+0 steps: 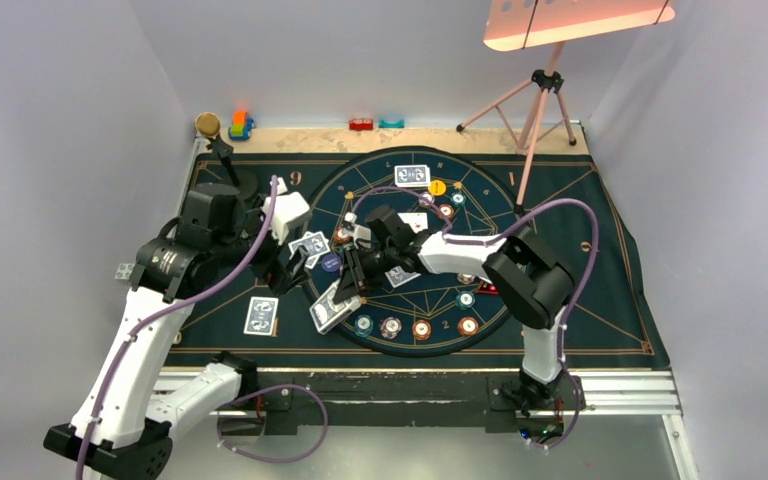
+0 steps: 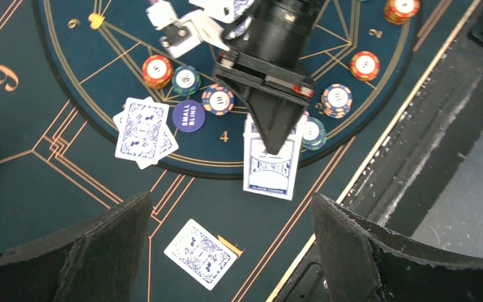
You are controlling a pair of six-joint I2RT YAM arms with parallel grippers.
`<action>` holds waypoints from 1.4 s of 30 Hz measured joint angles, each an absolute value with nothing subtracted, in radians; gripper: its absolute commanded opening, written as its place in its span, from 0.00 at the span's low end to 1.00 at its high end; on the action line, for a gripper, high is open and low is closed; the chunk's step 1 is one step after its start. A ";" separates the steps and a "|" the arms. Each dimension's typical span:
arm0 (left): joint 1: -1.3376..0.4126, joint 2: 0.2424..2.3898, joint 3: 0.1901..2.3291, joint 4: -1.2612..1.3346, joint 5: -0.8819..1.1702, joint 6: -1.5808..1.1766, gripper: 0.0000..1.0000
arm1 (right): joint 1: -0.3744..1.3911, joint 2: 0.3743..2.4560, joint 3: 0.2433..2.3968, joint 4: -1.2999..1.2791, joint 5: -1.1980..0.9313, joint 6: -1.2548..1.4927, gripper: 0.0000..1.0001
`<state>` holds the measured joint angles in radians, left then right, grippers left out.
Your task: Distribute texas hold em gaming equipment
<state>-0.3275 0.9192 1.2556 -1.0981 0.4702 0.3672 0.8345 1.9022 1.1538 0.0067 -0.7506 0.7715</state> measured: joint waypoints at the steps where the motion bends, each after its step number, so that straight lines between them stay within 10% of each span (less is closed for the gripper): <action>1: -0.325 0.925 1.247 -1.084 0.452 0.353 1.00 | 0.838 1.917 1.154 0.004 -0.742 0.770 0.16; 10: -0.310 0.934 1.168 -1.027 0.358 0.297 1.00 | 0.892 1.923 1.092 0.145 -0.569 0.912 0.29; 16: -0.310 0.923 1.138 -1.009 0.328 0.298 1.00 | 0.955 1.923 1.095 0.135 -0.505 0.959 0.66; 23: -0.310 0.921 1.131 -0.993 0.305 0.298 1.00 | 0.971 1.909 1.139 0.002 -0.451 0.924 0.87; 42: -0.140 0.941 1.129 -0.933 0.310 0.239 1.00 | 0.847 1.302 1.148 -0.478 -0.032 0.560 0.97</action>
<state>-0.1402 0.9405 1.1286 -0.9329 0.3103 0.2386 0.8467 1.3022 1.1484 -0.4778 -0.0322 0.5598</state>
